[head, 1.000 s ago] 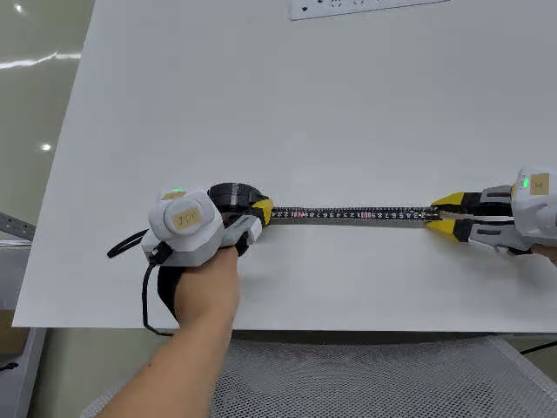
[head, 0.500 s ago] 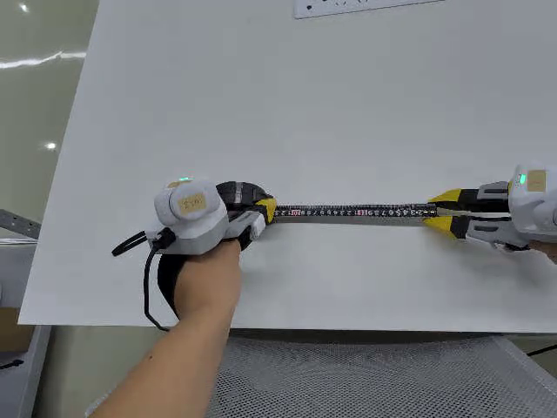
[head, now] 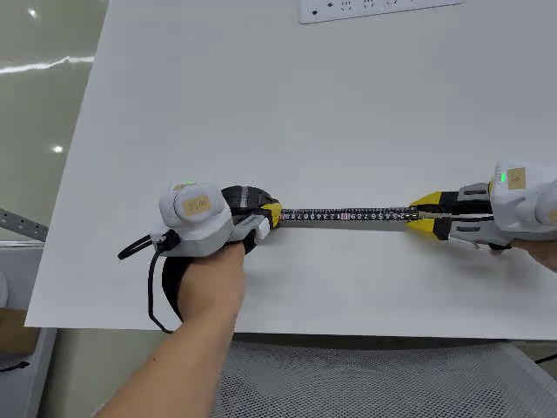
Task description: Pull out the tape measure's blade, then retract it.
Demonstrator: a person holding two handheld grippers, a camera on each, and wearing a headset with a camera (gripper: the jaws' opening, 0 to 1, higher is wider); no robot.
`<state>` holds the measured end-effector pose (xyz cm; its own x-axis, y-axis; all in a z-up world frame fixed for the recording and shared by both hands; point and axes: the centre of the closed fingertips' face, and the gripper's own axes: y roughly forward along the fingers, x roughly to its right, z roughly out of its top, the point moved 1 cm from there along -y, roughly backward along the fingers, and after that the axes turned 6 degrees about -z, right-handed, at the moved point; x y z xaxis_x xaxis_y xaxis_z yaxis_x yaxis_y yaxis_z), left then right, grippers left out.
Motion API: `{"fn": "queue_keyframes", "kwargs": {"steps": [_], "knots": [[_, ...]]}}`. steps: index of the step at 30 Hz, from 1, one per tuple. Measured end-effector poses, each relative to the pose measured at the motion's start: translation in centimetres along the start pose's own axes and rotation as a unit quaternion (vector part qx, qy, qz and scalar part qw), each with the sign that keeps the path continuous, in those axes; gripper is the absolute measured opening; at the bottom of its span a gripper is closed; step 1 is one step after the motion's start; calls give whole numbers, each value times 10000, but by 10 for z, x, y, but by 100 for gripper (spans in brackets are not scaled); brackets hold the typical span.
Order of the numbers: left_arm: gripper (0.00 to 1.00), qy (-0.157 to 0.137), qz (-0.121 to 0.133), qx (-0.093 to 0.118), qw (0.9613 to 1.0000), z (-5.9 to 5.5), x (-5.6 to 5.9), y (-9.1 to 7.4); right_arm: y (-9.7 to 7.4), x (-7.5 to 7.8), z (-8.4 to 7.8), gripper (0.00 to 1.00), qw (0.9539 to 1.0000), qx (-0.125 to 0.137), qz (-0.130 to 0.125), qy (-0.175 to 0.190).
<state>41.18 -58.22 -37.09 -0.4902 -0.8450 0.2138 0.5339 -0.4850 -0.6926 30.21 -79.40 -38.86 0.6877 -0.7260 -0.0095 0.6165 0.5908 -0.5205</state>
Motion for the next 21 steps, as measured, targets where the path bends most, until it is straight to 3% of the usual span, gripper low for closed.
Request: {"fn": "queue_keyframes", "kwargs": {"steps": [21], "knots": [[57, -115, -35, -8, 9999, 0, -2, 3, 24, -3, 9, 11, 9993, 244, 244, 151]]}}
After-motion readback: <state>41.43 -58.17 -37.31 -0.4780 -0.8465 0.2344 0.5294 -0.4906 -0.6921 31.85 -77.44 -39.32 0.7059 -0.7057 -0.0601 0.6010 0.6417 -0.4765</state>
